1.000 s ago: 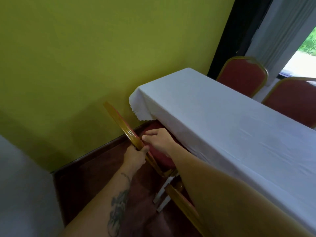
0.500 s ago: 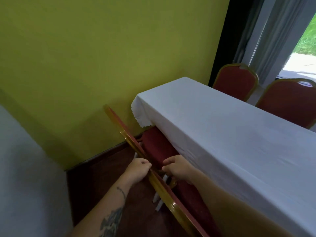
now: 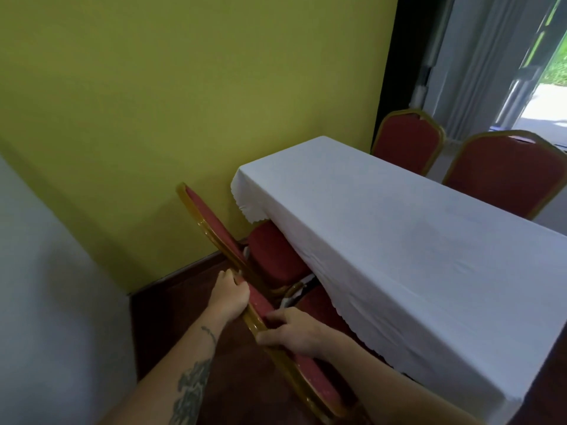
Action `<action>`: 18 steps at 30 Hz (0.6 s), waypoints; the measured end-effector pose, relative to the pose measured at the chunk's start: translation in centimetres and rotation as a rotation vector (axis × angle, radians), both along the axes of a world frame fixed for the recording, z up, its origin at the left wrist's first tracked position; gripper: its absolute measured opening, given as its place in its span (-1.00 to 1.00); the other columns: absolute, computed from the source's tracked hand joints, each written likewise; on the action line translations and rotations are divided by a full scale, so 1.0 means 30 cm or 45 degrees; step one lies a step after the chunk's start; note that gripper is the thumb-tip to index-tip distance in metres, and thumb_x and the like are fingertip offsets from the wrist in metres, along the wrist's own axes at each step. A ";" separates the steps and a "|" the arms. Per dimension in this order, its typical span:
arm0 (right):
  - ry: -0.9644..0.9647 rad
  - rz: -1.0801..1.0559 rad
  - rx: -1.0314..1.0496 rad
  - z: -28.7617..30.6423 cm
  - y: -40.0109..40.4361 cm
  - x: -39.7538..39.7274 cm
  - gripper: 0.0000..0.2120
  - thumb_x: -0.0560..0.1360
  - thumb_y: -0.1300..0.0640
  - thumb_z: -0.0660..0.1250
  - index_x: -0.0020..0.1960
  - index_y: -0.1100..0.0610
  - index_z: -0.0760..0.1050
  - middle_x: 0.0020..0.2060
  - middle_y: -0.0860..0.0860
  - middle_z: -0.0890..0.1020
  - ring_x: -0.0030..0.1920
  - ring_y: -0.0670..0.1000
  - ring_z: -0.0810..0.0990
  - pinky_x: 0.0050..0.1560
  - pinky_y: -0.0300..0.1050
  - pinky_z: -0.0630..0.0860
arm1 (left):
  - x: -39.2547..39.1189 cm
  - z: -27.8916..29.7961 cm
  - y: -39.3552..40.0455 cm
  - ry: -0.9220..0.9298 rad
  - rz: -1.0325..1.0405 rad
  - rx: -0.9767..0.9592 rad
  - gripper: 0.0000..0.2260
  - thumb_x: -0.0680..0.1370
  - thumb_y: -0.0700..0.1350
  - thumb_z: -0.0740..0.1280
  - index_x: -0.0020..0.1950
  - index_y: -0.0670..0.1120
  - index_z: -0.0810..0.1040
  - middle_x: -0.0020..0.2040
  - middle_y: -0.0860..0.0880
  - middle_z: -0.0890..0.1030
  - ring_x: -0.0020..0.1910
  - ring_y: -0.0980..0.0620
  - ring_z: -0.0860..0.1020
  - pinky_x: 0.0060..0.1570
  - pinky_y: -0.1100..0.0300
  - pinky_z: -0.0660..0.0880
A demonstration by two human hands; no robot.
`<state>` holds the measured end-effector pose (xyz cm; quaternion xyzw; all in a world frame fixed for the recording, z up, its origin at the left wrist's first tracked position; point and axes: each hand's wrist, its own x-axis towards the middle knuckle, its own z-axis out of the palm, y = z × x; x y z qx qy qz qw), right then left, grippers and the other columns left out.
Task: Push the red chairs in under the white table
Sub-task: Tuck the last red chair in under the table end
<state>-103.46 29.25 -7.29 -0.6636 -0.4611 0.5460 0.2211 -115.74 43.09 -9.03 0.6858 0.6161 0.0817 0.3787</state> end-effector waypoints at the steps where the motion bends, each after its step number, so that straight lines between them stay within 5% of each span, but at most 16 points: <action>1: -0.057 0.077 -0.001 0.004 -0.005 -0.003 -0.39 0.53 -0.08 0.47 0.51 0.10 0.47 0.36 0.07 0.60 0.31 0.05 0.59 0.42 0.01 0.48 | 0.007 -0.005 0.001 0.021 0.019 0.025 -0.48 0.63 -0.07 0.14 0.60 -0.09 0.21 0.63 -0.10 0.16 0.51 -0.21 0.30 0.42 -0.13 0.34; 5: -0.375 0.203 0.118 -0.010 0.004 -0.017 -0.24 0.48 -0.05 0.51 0.60 0.10 0.34 0.42 0.09 0.54 0.37 0.18 0.56 0.38 0.08 0.54 | 0.046 -0.014 0.019 0.048 0.192 0.147 -0.66 0.49 -0.14 0.23 0.23 -0.13 0.56 0.26 -0.16 0.57 0.16 -0.23 0.56 0.11 -0.13 0.53; 8: -0.431 0.200 0.079 0.003 0.020 -0.009 -0.24 0.51 -0.04 0.49 0.63 0.06 0.30 0.41 0.10 0.55 0.34 0.17 0.58 0.31 0.05 0.58 | 0.076 0.000 0.026 0.023 0.258 0.179 -0.81 0.49 -0.17 0.27 0.04 -0.13 0.60 0.04 -0.13 0.60 -0.03 -0.17 0.57 -0.11 -0.03 0.48; 13: -0.454 0.051 0.066 -0.011 0.041 -0.014 -0.23 0.39 -0.11 0.47 0.57 -0.08 0.37 0.29 0.05 0.61 0.24 0.13 0.63 0.26 0.12 0.63 | 0.109 0.004 0.053 -0.045 0.292 0.168 -0.77 0.50 -0.16 0.27 0.12 -0.15 0.59 0.09 -0.17 0.62 0.03 -0.20 0.59 -0.10 0.01 0.48; 16: -0.396 0.006 0.027 0.003 0.043 0.012 -0.23 0.45 -0.05 0.53 0.61 -0.04 0.36 0.39 0.00 0.56 0.27 0.05 0.61 0.23 -0.13 0.55 | 0.092 0.013 0.066 0.028 0.165 0.148 -0.68 0.49 -0.14 0.25 0.20 -0.19 0.56 0.17 -0.20 0.60 0.13 -0.23 0.57 0.01 -0.03 0.48; 18: -0.386 0.000 0.035 0.021 0.027 0.053 -0.30 0.48 -0.07 0.53 0.57 0.01 0.43 0.36 -0.02 0.59 0.22 -0.01 0.62 0.25 -0.12 0.55 | 0.075 0.043 0.062 0.102 0.049 0.145 -0.68 0.47 -0.11 0.23 0.15 -0.20 0.57 0.16 -0.20 0.60 0.09 -0.23 0.56 0.01 -0.01 0.46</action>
